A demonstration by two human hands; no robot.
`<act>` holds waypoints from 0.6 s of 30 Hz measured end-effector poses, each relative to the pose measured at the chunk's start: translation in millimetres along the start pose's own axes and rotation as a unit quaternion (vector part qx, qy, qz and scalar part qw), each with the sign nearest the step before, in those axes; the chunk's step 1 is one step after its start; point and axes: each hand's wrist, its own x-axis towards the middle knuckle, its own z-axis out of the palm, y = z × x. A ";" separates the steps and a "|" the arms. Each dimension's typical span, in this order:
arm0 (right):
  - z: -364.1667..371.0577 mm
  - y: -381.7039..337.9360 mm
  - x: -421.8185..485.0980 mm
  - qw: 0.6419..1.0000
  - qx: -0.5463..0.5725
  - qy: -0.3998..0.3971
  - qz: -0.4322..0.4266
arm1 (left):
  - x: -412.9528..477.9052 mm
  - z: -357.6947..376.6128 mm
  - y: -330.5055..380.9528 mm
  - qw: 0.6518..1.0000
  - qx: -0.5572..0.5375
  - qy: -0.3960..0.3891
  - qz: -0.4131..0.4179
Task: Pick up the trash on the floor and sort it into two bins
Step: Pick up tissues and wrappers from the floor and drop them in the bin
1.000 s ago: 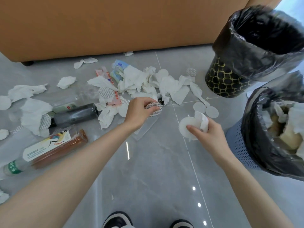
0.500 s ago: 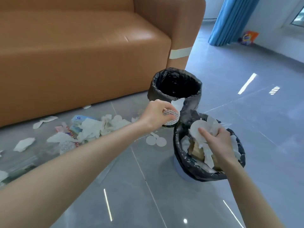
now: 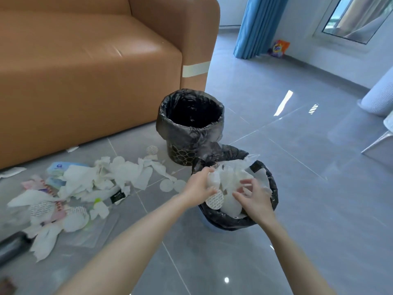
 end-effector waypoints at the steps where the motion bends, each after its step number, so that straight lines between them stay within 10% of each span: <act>1: 1.3 0.2 -0.4 1.000 -0.009 0.009 -0.011 | -0.5 0.8 -4.1 1.000 0.006 0.009 0.006; 11: -6.3 -11.4 -9.8 0.976 -0.160 0.128 -0.071 | -14.5 -24.0 -9.0 0.992 0.080 0.060 0.082; 18: -19.8 10.8 -20.1 0.973 -0.227 0.038 0.032 | -25.0 -21.5 -5.9 0.956 0.247 -0.046 0.153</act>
